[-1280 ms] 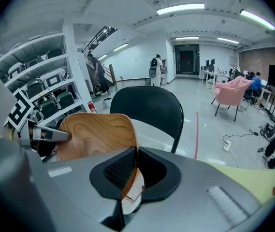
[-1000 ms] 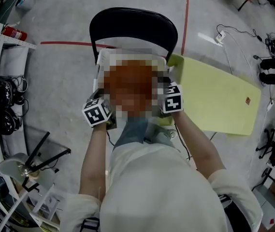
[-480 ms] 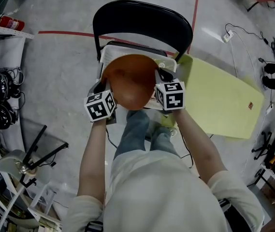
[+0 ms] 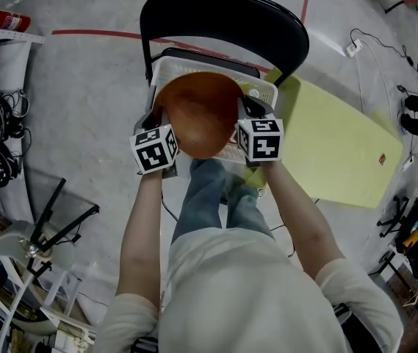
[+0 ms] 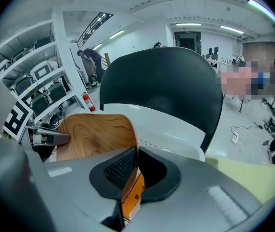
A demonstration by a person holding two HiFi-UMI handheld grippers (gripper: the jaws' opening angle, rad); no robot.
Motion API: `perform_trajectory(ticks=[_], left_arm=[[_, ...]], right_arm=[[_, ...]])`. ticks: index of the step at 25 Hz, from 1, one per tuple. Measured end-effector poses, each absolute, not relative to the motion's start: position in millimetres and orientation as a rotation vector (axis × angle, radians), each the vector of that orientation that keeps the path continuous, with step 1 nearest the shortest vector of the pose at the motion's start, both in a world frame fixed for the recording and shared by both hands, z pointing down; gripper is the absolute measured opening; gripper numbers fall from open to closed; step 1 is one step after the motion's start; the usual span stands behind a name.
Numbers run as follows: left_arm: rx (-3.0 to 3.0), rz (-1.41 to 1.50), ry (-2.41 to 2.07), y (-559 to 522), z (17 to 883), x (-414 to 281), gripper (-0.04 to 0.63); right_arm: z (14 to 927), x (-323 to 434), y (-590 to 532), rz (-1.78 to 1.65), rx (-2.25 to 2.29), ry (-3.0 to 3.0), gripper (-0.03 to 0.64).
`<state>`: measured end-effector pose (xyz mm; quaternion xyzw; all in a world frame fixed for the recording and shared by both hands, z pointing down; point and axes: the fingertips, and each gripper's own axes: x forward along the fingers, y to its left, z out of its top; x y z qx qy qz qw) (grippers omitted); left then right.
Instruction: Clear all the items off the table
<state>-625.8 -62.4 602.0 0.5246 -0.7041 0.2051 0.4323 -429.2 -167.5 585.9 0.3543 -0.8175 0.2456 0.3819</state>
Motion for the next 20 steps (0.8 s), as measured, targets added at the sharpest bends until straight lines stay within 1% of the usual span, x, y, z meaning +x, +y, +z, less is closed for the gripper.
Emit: perform_trajectory(ticks=[11, 12, 13, 14, 15, 20], left_arm=[[1.299, 0.548, -1.767, -64.4, 611.9, -626.8, 0.050], [1.298, 0.552, -1.769, -64.3, 613.0, -626.9, 0.059], [1.298, 0.554, -1.771, -64.4, 613.8, -627.5, 0.093], [1.298, 0.552, -1.773, -64.7, 614.3, -628.3, 0.140], [1.298, 0.549, -1.775, -65.2, 614.3, -629.3, 0.156], [1.313, 0.541, -1.780, -68.1, 609.8, -628.3, 0.152]], right_arm=[[593.7, -429.4, -169.4, 0.654, 0.933, -2.058, 0.018], [593.9, -430.3, -169.5, 0.654, 0.932, -2.060, 0.017], [593.7, -431.9, -169.6, 0.653, 0.930, -2.066, 0.018], [593.1, -434.0, -169.8, 0.650, 0.927, -2.073, 0.019], [592.4, -436.1, -170.0, 0.645, 0.921, -2.082, 0.020], [592.3, -441.3, -168.1, 0.639, 0.897, -2.096, 0.023]])
